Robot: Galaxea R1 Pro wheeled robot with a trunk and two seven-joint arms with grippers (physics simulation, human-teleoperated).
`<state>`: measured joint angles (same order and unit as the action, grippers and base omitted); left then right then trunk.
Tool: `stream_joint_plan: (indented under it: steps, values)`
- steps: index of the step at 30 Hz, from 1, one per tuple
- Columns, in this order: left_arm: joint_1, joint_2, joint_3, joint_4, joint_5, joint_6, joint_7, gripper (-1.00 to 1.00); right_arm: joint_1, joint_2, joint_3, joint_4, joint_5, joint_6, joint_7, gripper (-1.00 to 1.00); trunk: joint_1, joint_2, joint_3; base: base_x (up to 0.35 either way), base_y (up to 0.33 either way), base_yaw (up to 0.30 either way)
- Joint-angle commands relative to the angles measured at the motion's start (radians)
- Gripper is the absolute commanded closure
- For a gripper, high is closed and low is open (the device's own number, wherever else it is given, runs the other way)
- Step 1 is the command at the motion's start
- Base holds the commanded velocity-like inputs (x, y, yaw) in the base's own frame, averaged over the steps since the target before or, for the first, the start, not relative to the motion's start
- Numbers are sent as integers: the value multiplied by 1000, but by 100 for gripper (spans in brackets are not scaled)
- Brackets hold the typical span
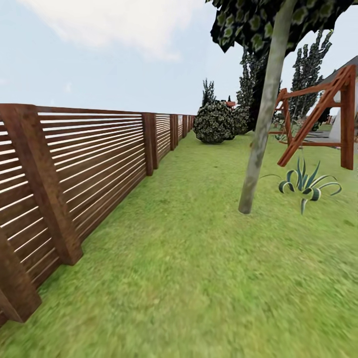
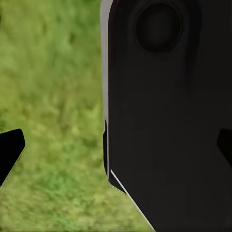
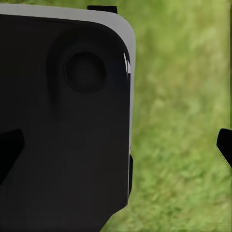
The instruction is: Take the three Easter eggs out of the wicker basket on the lawn in the garden, then place them on the lawn next to a single tree (choose any tree) so that all three eggs are next to the same tree and none are left in the basket.
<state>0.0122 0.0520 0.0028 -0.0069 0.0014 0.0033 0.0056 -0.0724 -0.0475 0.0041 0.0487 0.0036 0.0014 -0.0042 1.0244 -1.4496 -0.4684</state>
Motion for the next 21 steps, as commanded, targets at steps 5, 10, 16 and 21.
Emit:
stream_joint_plan:
  steps: [5,10,16,21]
  values:
    - [0,0,0,-1,0,0,1,-100,-1,0,0,2,0,1,-1,-100,1,0,-1,330,0,-6]
    - [0,0,0,-1,0,0,1,-100,-1,0,0,2,0,2,0,-100,1,0,-1,330,0,0]
    - [0,0,0,-1,0,0,1,-100,-1,0,0,2,0,2,-1,-100,1,0,-1,330,0,0]
    - [0,0,0,-1,0,0,1,-100,-1,0,0,2,1,1,0,-100,1,0,-1,330,0,0]
